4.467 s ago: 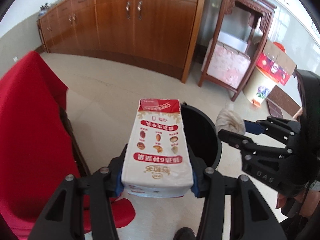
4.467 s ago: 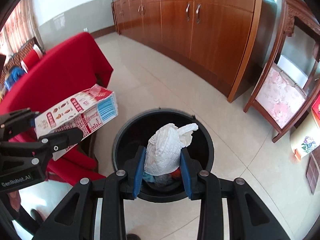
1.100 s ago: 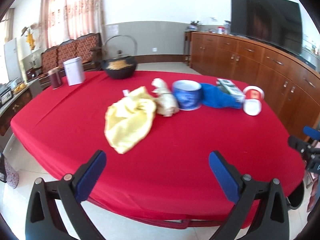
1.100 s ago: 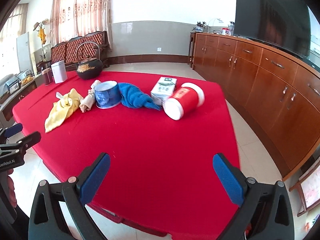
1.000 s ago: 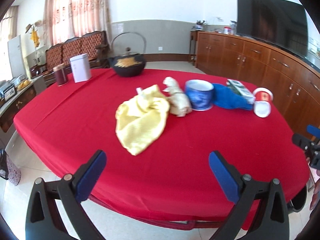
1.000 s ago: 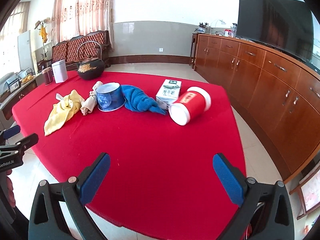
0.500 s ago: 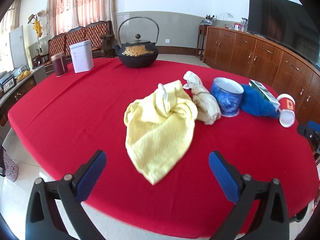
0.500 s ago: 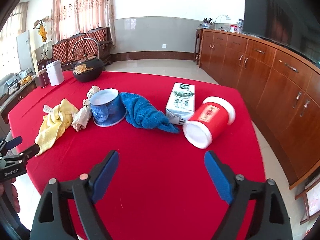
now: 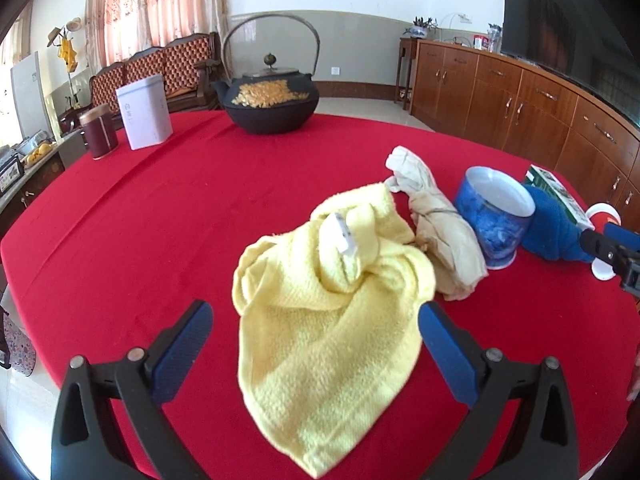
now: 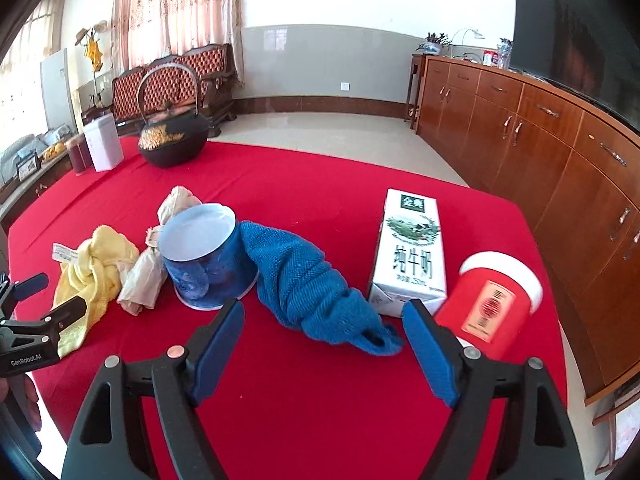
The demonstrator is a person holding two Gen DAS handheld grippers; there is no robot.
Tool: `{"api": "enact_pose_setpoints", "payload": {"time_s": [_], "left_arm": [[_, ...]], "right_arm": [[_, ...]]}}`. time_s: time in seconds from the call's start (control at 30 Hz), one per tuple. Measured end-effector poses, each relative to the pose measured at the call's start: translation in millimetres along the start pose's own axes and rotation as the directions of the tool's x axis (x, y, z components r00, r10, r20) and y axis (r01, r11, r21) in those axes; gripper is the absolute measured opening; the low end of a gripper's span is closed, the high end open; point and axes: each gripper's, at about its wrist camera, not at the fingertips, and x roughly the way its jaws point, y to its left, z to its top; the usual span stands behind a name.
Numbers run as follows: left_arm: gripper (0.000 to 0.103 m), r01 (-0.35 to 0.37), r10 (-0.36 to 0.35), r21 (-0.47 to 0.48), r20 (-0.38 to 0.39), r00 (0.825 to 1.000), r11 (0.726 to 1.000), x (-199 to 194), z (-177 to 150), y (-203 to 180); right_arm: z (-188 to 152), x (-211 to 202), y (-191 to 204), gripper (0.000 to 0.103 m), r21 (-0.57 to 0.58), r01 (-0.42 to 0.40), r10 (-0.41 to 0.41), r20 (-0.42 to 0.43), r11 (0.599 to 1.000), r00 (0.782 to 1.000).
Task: Collect trash
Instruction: 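Grasp the blue towel with the right tool while the left tool grasps the yellow cloth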
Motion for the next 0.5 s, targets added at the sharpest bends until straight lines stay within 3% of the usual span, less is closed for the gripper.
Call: {"api": "enact_pose_setpoints", "payload": {"time_s": [0.13,0.23,0.33,0.37,0.4,0.43,0.47,0.5], "left_arm": [[0.097,0.012,-0.011,0.001,-0.027,1.0,1.0,7.9,4.0,-5.3],[0.087,0.03,-0.03,-0.006,-0.049,0.998,1.0,11.9,5.4,-7.8],[0.063,0.028,-0.027,0.008,-0.067,0.997,1.0,15.3,4.5,-12.5],[0.048,0.034,-0.033,0.01,-0.062,0.998,0.999,13.8,5.3,-12.8],[0.042,0.036,-0.035,0.016,-0.059,0.998,0.999,12.2,4.8,-13.8],[0.024,0.049,-0.048,0.017,-0.057,0.997,0.999,11.2,4.0,-14.8],[0.017,0.062,-0.061,0.012,-0.058,0.996,0.998,10.2,3.8,-14.9],[0.015,0.072,-0.072,0.003,-0.054,0.996,0.997,6.9,3.5,-14.9]], "right_arm": [[3.7,23.8,3.9,0.078,-0.022,0.004,-0.005,-0.072,1.0,0.997],[0.1,39.6,4.9,0.066,-0.025,0.007,-0.01,-0.138,1.0,0.99],[-6.7,46.6,3.5,0.052,-0.019,0.014,-0.017,-0.165,1.0,0.986],[-7.9,45.4,3.4,0.045,-0.025,0.017,-0.021,-0.159,1.0,0.987],[-8.0,44.4,3.2,0.035,-0.026,0.014,-0.018,-0.158,1.0,0.987],[-7.3,43.1,2.5,0.026,-0.023,0.004,-0.008,-0.157,1.0,0.988],[-7.2,40.5,1.0,0.014,-0.017,-0.011,0.008,-0.153,1.0,0.988],[-7.4,38.2,0.4,0.013,-0.016,-0.014,0.011,-0.151,1.0,0.989]]}}
